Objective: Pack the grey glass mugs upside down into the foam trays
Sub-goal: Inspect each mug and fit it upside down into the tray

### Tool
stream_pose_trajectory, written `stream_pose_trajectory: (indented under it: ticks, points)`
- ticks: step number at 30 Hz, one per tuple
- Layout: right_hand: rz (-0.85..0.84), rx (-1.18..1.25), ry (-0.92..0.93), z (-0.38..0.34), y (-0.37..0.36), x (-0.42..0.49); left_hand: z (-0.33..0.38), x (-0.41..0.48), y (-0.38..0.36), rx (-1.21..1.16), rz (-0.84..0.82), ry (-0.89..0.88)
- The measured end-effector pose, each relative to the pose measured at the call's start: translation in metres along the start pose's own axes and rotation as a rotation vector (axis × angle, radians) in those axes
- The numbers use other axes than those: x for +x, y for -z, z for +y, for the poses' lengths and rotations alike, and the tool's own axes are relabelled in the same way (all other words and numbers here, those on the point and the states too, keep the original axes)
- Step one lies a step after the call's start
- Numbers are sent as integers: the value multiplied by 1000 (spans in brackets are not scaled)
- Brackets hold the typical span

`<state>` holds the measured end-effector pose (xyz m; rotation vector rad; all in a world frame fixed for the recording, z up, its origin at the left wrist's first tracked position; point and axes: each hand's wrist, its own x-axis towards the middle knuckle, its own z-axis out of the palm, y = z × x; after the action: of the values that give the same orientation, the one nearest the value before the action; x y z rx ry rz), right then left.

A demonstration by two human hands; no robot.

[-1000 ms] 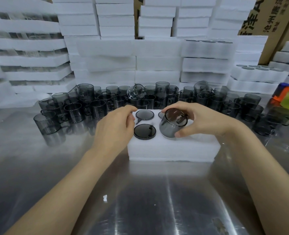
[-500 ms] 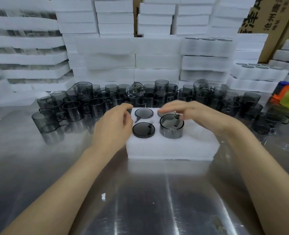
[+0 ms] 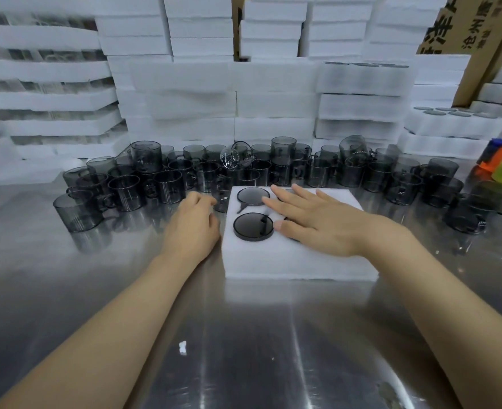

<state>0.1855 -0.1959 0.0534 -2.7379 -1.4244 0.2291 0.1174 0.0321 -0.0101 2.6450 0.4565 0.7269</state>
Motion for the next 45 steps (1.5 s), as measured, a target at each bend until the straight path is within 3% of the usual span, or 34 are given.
stream_pose_trajectory:
  ticks: [5,14,18,20,22,24,26,29,33,38,42,45]
  points:
    - [10,9,-17,-1,0,1,5,9,-1,-9,50,-10]
    - [80,77,-13,2,-4,2,0,15,-4,-88,-8,-28]
    - [224,328,-16,3,-3,2,0,13,-5,-190,45,21]
    - [428,294,-152,9,-2,3,1,13,-3,-244,86,67]
    - [528,65,-422,21,0,2,2,12,2,-315,180,116]
    - [456,34,-646,37,1,-1,6,10,10,-400,302,136]
    - [383,218,-693,49,1,-3,12,8,19,-505,406,132]
    - [490,632,-549,47,0,-1,27,4,32,-641,462,135]
    - [630,789,-430,38,-5,5,48,-3,40,-774,411,93]
    - [711,688,-327,32,0,5,62,-11,32,-905,222,-70]
    - [860,613,-71,14,7,-1,63,-18,29,-796,119,-226]
    - [735,671,158,-1,7,-6,66,-19,33,-733,96,-326]
